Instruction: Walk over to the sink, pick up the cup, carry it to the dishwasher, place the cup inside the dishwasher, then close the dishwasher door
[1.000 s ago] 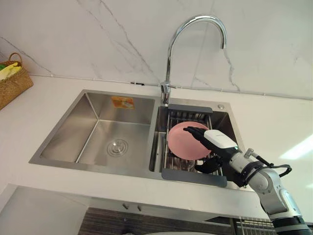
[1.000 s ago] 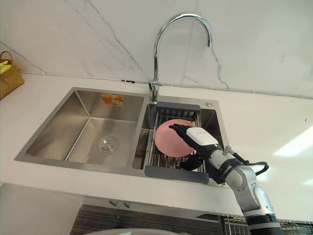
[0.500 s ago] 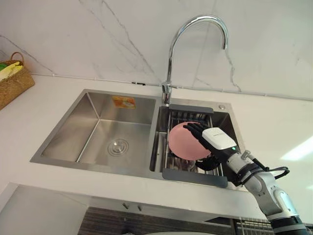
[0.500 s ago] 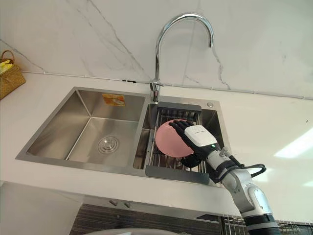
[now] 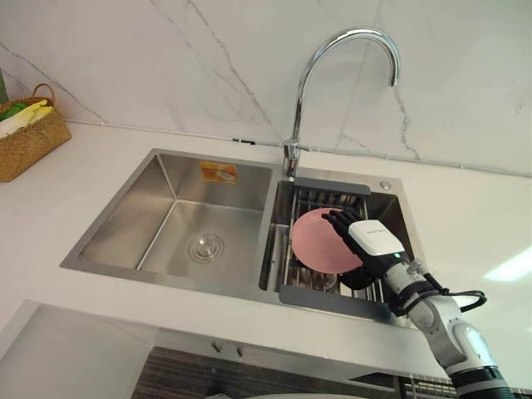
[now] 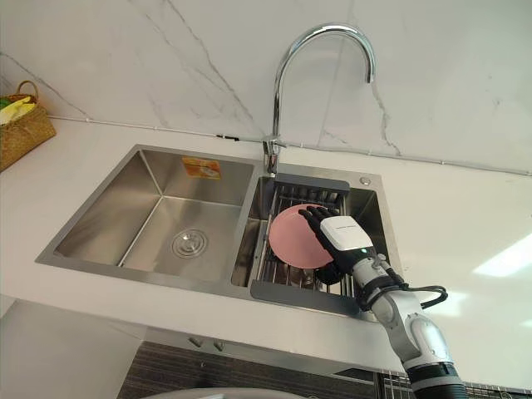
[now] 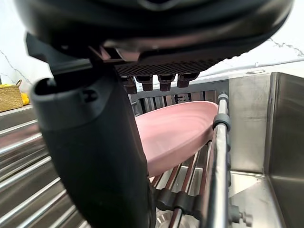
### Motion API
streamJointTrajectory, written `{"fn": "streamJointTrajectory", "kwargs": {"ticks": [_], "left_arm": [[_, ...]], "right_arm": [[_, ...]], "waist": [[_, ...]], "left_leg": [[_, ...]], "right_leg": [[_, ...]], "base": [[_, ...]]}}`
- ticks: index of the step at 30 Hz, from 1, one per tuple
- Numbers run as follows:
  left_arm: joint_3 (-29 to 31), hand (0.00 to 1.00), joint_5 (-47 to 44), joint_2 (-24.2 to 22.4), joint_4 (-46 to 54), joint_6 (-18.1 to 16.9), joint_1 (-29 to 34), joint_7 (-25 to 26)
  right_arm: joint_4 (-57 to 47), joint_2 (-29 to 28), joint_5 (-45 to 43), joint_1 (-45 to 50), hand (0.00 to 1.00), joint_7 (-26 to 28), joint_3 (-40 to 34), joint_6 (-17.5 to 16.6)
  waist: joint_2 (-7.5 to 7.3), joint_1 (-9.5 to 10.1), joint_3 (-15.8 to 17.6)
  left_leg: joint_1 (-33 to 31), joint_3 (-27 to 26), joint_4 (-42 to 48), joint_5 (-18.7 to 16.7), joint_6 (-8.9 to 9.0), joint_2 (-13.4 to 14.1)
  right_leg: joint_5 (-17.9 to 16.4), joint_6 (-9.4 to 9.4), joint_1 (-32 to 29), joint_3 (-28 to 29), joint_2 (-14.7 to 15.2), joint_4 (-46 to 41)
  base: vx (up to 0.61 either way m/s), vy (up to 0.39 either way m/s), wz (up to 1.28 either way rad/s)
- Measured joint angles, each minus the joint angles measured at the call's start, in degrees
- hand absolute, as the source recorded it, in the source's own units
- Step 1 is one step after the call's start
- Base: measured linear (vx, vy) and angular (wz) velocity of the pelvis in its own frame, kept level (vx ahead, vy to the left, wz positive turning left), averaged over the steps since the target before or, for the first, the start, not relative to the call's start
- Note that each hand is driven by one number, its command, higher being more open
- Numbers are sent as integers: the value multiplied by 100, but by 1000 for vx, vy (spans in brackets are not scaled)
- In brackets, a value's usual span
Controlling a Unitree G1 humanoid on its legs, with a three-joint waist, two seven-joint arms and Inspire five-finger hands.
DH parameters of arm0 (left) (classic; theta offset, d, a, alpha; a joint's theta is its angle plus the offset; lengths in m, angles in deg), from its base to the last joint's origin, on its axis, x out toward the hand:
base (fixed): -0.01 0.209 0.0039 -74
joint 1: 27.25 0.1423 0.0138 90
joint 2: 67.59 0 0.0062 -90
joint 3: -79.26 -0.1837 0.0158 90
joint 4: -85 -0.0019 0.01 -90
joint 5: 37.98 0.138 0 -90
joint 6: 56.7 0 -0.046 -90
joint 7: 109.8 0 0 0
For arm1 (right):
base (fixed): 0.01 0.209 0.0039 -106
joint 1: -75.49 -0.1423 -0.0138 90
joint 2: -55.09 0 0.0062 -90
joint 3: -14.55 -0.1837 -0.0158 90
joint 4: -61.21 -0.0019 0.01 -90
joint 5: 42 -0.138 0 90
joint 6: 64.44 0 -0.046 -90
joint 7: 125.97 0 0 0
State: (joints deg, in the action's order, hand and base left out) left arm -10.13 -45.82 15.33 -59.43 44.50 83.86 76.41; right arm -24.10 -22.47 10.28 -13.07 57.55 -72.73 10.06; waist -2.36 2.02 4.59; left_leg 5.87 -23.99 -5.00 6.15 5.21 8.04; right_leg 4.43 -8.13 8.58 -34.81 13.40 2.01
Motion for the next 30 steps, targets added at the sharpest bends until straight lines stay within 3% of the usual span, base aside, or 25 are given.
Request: {"fn": "streamJointTrajectory", "kwargs": {"ticks": [15, 30], "left_arm": [[-70, 100, 7, 48, 29, -16, -1, -7], [-97, 100, 111, 62, 50, -32, -17, -16]], "right_arm": [[867, 18, 198, -256, 100, -1001, 216, -163], [940, 53, 778, -288, 100, -1411, 219, -344]], "waist": [[-46, 34, 57], [-42, 25, 59]], "left_leg": [[-60, 172, -28, 44, -14, -11], [-118, 294, -29, 58, -12, -18]], "right_leg": [[-27, 38, 31, -126, 0, 1], [-25, 41, 28, -139, -10, -1]], "base": [[1, -6, 3], [-3, -2, 2]]}}
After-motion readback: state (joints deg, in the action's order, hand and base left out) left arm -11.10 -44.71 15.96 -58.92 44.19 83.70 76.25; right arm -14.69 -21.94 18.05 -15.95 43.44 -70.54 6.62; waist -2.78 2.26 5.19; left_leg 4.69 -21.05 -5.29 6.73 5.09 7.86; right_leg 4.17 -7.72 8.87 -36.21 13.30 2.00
